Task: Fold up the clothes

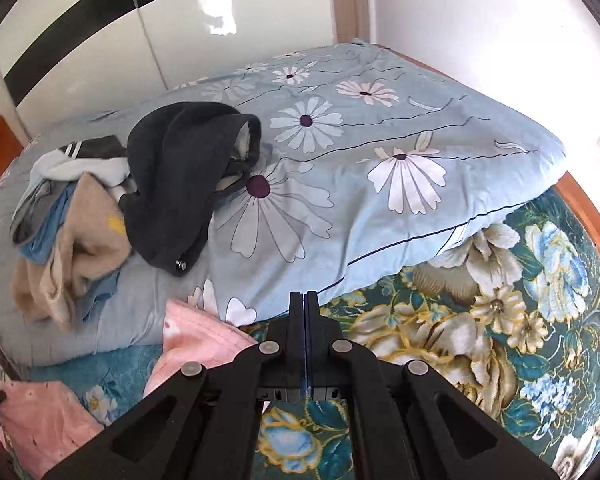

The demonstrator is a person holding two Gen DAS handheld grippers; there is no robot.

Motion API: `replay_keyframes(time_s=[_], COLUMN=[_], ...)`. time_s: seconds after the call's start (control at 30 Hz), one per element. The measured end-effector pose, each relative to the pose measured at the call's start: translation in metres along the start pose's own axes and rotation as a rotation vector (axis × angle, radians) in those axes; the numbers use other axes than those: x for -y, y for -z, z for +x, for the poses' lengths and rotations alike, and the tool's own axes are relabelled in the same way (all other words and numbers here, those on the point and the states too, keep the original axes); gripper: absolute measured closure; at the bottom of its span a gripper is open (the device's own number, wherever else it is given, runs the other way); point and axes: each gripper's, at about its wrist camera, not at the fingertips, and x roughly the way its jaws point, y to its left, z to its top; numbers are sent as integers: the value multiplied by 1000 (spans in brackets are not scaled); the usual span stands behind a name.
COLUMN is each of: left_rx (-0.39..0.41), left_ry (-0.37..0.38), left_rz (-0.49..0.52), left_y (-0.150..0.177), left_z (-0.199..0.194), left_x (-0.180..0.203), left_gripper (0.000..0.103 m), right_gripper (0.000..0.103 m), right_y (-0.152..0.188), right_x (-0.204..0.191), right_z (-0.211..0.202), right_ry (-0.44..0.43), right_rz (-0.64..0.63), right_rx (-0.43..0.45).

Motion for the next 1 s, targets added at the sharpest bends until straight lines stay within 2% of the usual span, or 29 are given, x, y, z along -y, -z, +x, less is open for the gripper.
replay_keyframes(time_s=[0.1, 0.2, 0.27, 0.3, 0.33, 0.47, 0.6, 0.7, 0.77, 0.8, 0.83, 0.9, 1.0], left_rx=[-8, -25, -31, -34, -36, -43, -40, -30, -26, -23, -20, -16, -8], left_ry=[-20, -31, -35, -37, -40, -48, -35, -21, -8, -2, 2, 7, 15], left_rz=[6, -11, -23, -29, -34, -57, -86, -110, -129, -137, -142, -146, -149], left_y=[1, 9, 15, 18, 20, 28, 36, 41, 44, 45, 46, 47, 47], left_z=[8, 9, 15, 18, 19, 25, 31, 34, 35, 36, 37, 37, 37], left_x=[14, 8, 0, -3, -6, -16, -26, -34, -40, -43, -46, -50, -55], left_gripper=[69, 69, 69, 69, 69, 69, 69, 69, 69, 69, 69, 69, 69], right_gripper=[103, 102, 93, 78, 67, 57, 55, 55, 62, 84, 95, 96, 97], right_y=[24, 49, 63, 70, 77, 103, 121, 124, 123, 123, 121, 114, 87], right_x=[-6, -5, -5, -5, -4, 2, -1, -14, -23, -27, -33, -45, -63], right_z=[22, 48, 68, 78, 86, 109, 123, 121, 121, 121, 121, 119, 103], right_ry=[-46, -123, -175, -180, -191, -256, -297, -304, -314, -320, -327, -316, -316], right_rz=[-42, 11, 63, 93, 125, 270, 392, 425, 437, 443, 444, 415, 340], right_rx=[-68, -142, -190, -214, -232, -269, -286, -246, -233, -230, -240, -252, -215])
